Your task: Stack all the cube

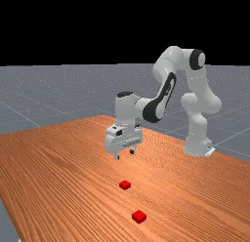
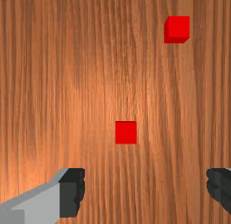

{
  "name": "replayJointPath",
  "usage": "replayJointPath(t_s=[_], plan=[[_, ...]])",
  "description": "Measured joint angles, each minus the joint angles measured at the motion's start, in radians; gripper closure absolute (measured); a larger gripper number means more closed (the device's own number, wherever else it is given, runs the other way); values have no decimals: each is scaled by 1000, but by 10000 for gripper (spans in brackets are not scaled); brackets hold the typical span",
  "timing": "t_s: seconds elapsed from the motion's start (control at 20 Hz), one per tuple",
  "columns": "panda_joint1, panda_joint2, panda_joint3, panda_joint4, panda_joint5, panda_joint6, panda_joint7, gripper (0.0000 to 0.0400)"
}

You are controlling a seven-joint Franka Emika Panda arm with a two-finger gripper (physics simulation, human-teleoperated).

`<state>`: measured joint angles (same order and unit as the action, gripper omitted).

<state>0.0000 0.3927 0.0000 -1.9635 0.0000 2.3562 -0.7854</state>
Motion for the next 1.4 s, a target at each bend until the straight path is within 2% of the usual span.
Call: replayJointPath(t_s=[0.05,0.1,0.2,0.25,0.3,0.35,0.45,0.55,0.7,0.75,0.8,0.85,0.9,1.05,1.2,1.4], plan=[[0,0,0,0,0,0,0,151],[2,-2,-3,-2,5,-3,18,92],[1,-5,-7,-3,9,-6,36,34],[8,-71,-40,-77,21,-42,171,176],[2,-118,-76,-109,37,-83,311,263],[-5,-144,-106,-120,58,-119,464,316],[-4,-160,-150,-123,113,-172,792,369],[6,-158,-179,-119,184,-205,1101,388],[9,-157,-191,-123,230,-217,1263,397],[11,-156,-192,-127,232,-213,1280,242],[13,-154,-192,-128,234,-209,1289,147],[14,-150,-191,-129,235,-203,1294,89],[14,-142,-190,-126,237,-200,1296,54],[24,-115,-176,-117,243,-182,1305,12],[68,-4,-137,-24,253,-97,1344,3],[88,195,-116,130,268,-70,1384,0]])
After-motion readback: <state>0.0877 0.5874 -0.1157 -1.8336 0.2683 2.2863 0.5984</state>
